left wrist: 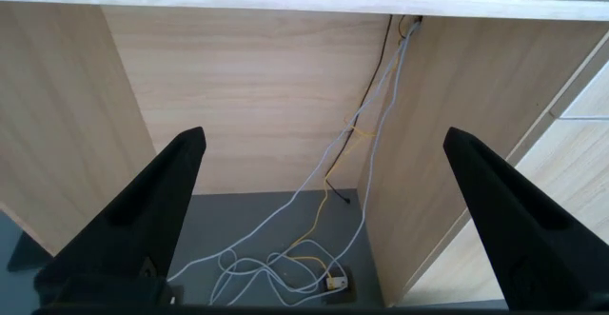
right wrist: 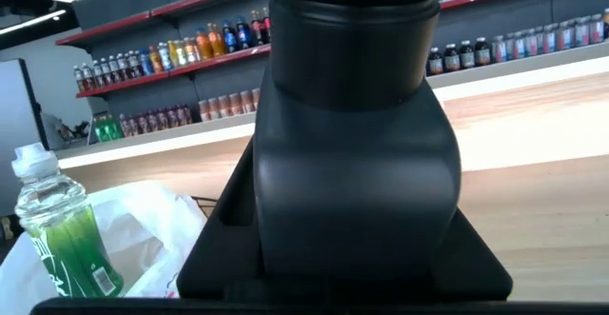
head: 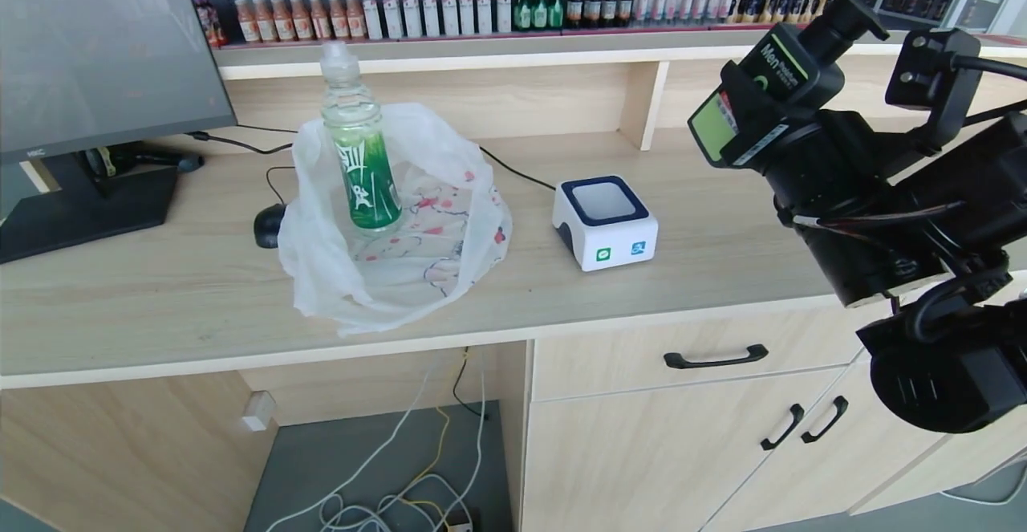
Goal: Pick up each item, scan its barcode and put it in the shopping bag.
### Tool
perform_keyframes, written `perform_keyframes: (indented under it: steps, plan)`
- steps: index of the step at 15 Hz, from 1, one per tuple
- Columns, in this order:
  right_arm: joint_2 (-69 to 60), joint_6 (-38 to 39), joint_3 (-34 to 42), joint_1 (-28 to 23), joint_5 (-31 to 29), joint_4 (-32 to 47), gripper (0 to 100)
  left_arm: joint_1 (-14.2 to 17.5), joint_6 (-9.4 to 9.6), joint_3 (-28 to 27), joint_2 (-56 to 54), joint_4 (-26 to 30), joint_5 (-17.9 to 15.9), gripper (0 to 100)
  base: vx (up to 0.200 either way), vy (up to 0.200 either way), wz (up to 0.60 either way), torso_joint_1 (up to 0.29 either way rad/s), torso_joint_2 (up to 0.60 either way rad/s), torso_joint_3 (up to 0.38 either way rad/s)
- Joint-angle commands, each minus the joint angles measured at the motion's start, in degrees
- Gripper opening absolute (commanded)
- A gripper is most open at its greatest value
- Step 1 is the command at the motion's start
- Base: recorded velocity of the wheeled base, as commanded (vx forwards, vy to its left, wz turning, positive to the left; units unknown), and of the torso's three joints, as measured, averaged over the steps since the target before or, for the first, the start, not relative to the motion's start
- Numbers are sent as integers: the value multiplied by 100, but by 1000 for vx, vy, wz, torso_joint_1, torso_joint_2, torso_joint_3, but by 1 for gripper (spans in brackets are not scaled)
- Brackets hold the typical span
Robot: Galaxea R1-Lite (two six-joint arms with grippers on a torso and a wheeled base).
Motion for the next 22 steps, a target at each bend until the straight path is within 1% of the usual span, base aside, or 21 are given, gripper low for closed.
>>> perform_keyframes:
  steps: [1,6,9,11,15,17,19,20,22]
  plan:
    - [-1,-1,-43,15,99,-3,0,10,2,0,-2,-7,-2,100,0,0,0,0,0,0]
    - [183,17,-61,200,214,-12,0,10,2,0,-2,-7,-2,100,0,0,0,0,0,0]
    - [236,245,-61,296,231,32,0,10,2,0,-2,-7,-2,100,0,0,0,0,0,0]
    - [245,447,-201,314,301,393,0,10,2,0,-2,-7,-2,100,0,0,0,0,0,0]
    - [623,1414,-1361,358,328,1518,0,10,2,0,-2,-7,-2,100,0,0,0,0,0,0]
    - [755,1818,-1942,358,328,2150,0,10,2,0,-2,-7,-2,100,0,0,0,0,0,0]
    - [886,2135,-2390,384,319,2616,0,10,2,0,-2,-7,-2,100,0,0,0,0,0,0]
    - [1001,2302,-2636,446,310,2739,0,10,2,0,-2,-7,-2,100,0,0,0,0,0,0]
    - [1080,2609,-2768,630,249,2748,0,10,2,0,-2,-7,-2,100,0,0,0,0,0,0]
